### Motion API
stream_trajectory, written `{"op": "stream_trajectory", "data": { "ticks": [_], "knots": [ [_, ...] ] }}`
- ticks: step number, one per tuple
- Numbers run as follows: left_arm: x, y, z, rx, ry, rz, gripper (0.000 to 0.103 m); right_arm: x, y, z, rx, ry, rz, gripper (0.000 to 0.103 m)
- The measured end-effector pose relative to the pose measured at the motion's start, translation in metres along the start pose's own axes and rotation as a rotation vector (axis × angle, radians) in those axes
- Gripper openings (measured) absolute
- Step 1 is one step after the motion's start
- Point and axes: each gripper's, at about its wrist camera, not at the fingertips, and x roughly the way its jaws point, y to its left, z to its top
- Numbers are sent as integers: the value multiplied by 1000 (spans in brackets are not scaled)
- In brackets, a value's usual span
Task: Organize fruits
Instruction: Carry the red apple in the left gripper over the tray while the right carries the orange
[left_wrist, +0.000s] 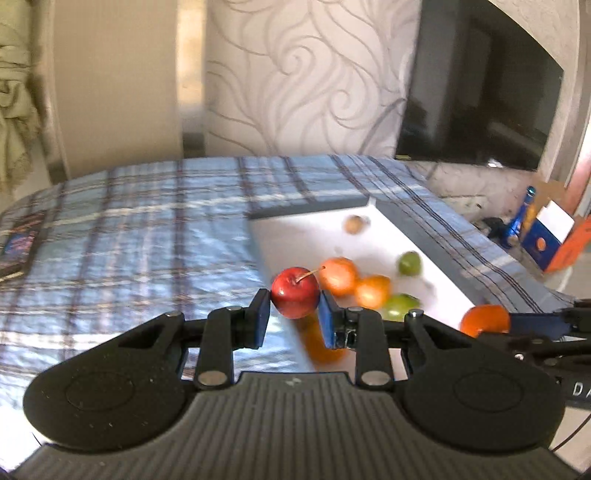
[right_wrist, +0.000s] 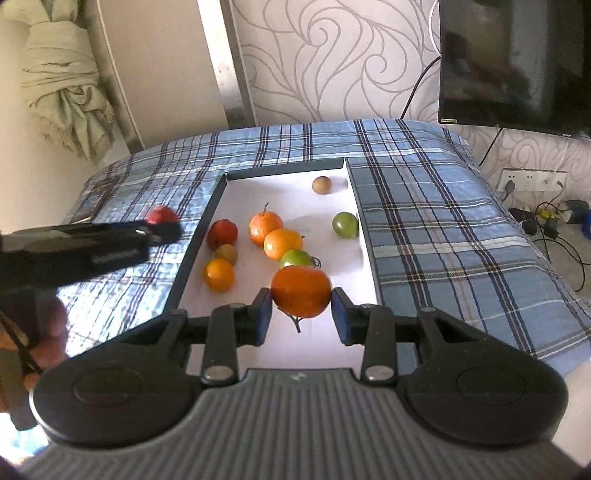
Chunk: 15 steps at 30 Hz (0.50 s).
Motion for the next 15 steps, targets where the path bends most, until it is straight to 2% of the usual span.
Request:
{"op": "stream_trajectory", "data": {
  "ticks": [5, 15],
  "knots": [
    [7, -32, -12, 38, 12, -15, 33, -12, -10, -6, -15, -15, 8, 38],
    [21, -55, -23, 84, 3, -6, 33, -29, -21, -14, -31, -35, 13, 38]
  ]
}}
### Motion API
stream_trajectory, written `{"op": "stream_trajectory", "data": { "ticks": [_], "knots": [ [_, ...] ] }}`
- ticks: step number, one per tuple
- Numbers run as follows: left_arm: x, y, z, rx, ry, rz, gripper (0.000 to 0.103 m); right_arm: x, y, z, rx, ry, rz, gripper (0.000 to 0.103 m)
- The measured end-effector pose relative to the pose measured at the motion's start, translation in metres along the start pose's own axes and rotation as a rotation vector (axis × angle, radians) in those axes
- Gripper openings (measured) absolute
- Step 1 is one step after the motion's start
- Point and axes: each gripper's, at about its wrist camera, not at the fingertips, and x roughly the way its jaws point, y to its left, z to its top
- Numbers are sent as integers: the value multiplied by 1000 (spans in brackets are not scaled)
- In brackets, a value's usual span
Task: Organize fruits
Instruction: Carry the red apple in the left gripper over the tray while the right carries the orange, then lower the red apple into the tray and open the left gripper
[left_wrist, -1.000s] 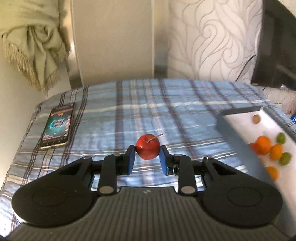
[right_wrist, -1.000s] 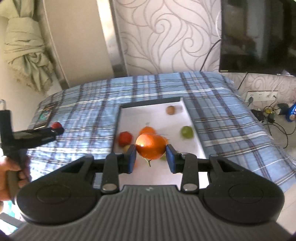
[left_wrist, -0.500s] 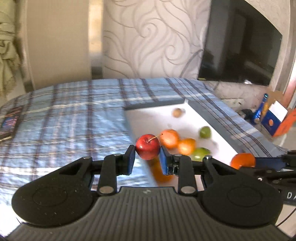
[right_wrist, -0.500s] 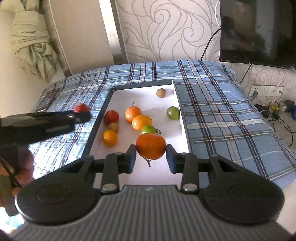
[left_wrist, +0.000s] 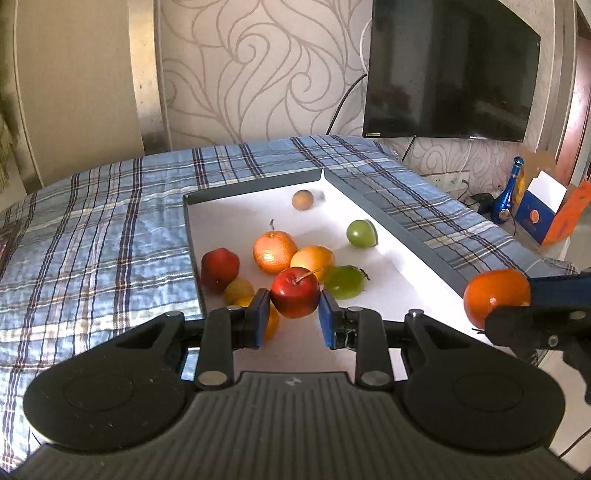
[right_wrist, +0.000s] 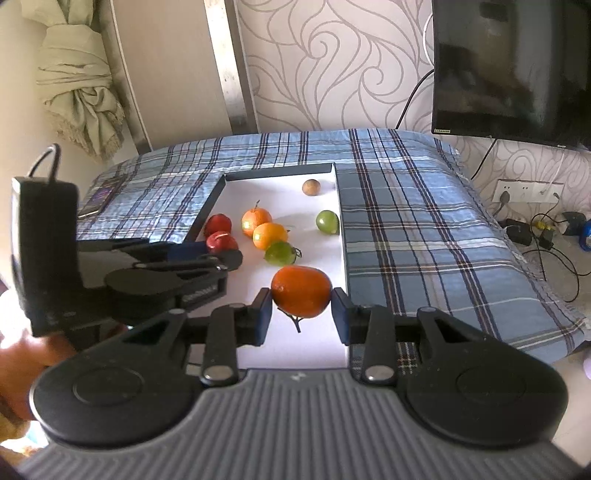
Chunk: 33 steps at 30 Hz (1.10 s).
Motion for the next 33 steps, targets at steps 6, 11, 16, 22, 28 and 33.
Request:
{"op": "stream_trajectory", "data": {
  "ticks": [6, 11, 16, 22, 28, 33],
  "knots": [
    [5, -4, 3, -6, -9, -17, 33, -5, -1, -2, -6, -6, -2, 38],
    [5, -5, 4, 0, 1, -14, 33, -7, -3, -4, -2, -6, -3, 38],
    [1, -5, 3, 5, -5, -11, 45, -7, -4, -5, 1, -6, -3, 38],
    [-14, -2, -1, 8, -25, -13, 51, 0, -1, -2, -12, -3, 4, 38],
    [-44, 7, -10, -19, -34, -7, 51, 17, 7, 0, -42, 13, 21, 38],
    [-66, 15, -21, -69, -20, 11, 53, 37, 14, 0, -70, 30, 38, 37]
  ]
}}
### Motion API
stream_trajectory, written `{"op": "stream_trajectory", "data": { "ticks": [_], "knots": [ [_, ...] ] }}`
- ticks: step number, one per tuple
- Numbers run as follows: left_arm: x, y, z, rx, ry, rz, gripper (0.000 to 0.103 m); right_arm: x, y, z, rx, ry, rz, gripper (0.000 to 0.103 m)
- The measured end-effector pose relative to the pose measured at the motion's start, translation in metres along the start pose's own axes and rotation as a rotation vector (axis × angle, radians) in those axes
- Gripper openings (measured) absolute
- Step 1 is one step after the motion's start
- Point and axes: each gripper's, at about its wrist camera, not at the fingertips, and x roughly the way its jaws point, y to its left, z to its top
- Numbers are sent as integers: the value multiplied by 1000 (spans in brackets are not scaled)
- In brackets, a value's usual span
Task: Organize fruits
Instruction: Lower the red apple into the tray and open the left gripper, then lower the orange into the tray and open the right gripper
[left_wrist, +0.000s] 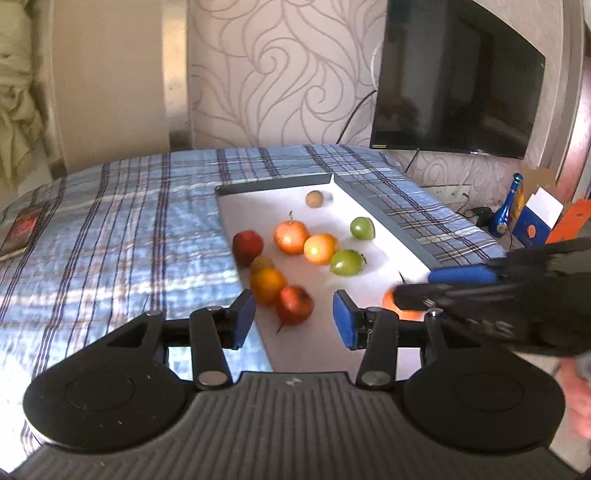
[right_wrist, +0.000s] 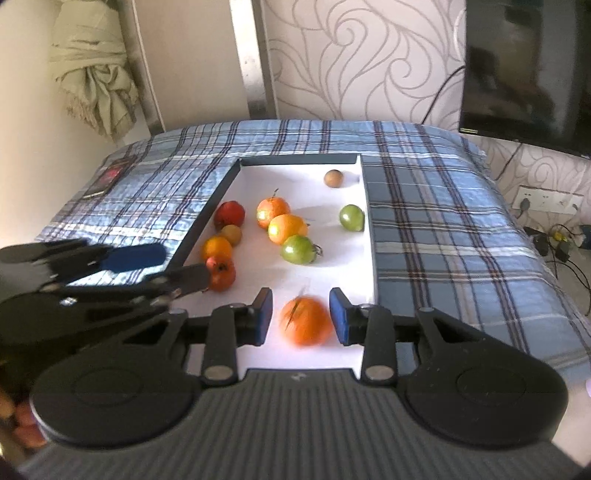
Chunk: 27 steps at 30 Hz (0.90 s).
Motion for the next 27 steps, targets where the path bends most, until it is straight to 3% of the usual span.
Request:
{"op": "stream_trajectory", "data": {
  "ticks": [4, 11, 16, 19, 22, 27],
  "knots": [
    [-12, 0, -8, 5, -2, 12, 56, 15, 4, 2, -56, -16, -29, 38],
    [-19, -3, -13, 0, -4, 28, 71, 6, -4, 6, 10, -26, 1, 37],
    [-16, -6, -5, -12, -4, 40, 91, -18, -1, 4, 11, -43, 11, 37],
    [-17, -13, 1, 33, -19, 94, 100, -33, -6, 2, 31, -55, 8, 37],
    [-21, -16, 8, 83, -53, 127, 102, -47, -14, 1, 61, -72, -6, 37],
    [-28, -23, 27, 122, -143, 279, 103, -64, -27, 2, 99, -88, -33, 37]
  ]
}}
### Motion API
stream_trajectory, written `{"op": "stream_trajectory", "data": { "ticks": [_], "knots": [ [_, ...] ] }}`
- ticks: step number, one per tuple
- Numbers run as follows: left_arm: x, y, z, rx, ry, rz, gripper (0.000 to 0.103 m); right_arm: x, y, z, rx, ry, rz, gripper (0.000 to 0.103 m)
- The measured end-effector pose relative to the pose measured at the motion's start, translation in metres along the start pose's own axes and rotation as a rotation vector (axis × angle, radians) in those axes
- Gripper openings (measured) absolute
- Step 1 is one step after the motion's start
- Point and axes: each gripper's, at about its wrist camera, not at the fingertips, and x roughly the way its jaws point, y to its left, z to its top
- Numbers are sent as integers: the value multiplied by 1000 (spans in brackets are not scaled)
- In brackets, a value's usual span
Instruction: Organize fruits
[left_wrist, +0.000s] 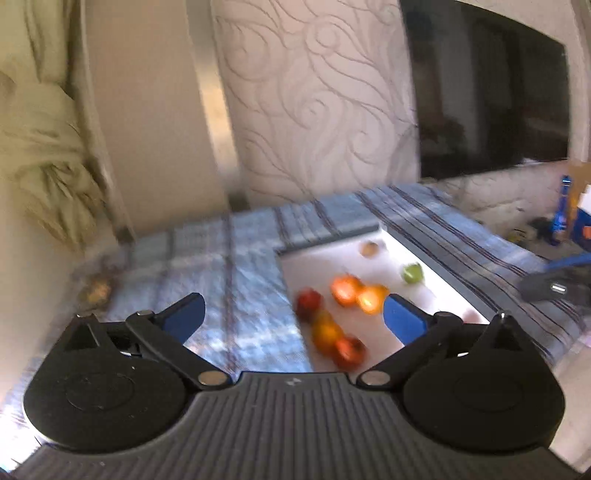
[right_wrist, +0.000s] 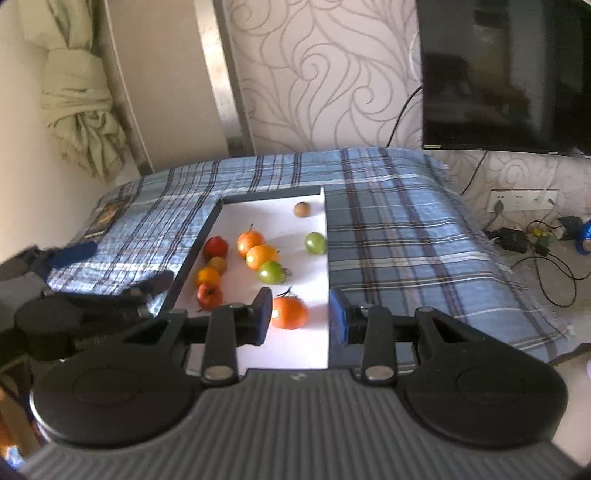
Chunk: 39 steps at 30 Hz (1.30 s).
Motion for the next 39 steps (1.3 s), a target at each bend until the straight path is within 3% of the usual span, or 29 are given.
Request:
{"op": "stream_trajectory", "data": {
  "ticks": [5, 11, 19, 26, 39],
  "knots": [
    [6, -1, 37, 10, -43, 102, 103, -16, -3, 10, 7, -31, 7, 37],
    [11, -2, 71, -75, 40, 32, 103, -28, -5, 19, 1, -65, 6, 37],
    [9, -27, 46, -51, 139, -52, 103, -29, -19, 4, 38, 0, -44, 37],
    [3, -43, 28, -35, 172, -110, 103, -28, -25, -5, 32, 61, -80, 37],
    [-1, -45, 17, -35, 206, -135, 103, -27, -27, -14, 35, 95, -75, 37]
  ]
}}
